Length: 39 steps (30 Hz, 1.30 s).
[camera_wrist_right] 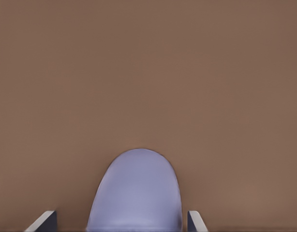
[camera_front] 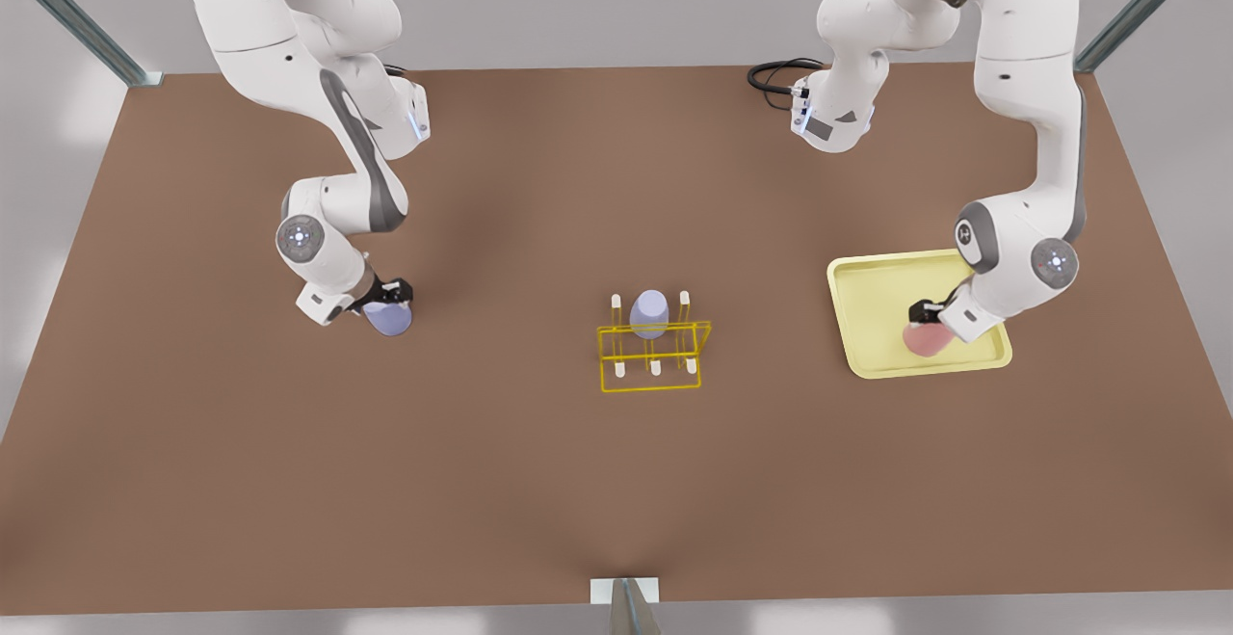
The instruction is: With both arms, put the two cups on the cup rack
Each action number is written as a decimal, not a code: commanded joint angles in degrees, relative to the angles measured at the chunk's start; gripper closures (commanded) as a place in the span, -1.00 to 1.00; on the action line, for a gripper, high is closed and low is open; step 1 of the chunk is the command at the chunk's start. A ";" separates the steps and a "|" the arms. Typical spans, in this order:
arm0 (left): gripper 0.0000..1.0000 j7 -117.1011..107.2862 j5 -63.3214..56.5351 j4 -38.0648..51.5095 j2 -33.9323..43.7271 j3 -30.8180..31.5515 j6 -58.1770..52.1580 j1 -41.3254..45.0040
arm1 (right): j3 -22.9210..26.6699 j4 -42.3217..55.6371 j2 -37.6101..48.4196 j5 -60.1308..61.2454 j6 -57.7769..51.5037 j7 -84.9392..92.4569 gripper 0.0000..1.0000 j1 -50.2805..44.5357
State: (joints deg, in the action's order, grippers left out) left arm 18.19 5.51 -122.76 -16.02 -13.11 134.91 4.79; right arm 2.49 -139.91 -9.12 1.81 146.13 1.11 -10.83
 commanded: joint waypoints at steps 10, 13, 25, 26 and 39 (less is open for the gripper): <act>-0.71 -42.18 2.57 43.83 -16.85 20.05 -21.80 0.13 | -0.03 -0.53 -2.48 0.12 1.44 1.79 -1.00 -0.07; -0.71 -48.16 2.66 52.27 -22.57 23.04 -21.80 1.79 | -0.03 -0.62 -2.57 0.21 1.53 1.61 -1.00 0.02; -0.72 -51.50 2.57 51.92 -22.66 26.30 -29.45 10.94 | -0.03 -0.97 -3.71 0.21 1.71 0.82 -1.00 -0.33; -0.72 -52.56 2.57 51.92 -22.92 26.47 -29.27 11.03 | -0.03 -0.97 -3.54 0.21 1.70 0.82 -1.00 -0.07; -1.00 -54.23 0.55 51.83 -25.38 26.21 -29.09 13.40 | -0.03 -0.18 -3.89 0.21 1.71 0.82 -0.74 0.28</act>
State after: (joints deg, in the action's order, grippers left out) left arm -26.45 6.27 -71.06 -41.43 13.14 106.45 17.90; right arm 2.51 -140.11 -13.03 1.95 147.84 1.66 -10.52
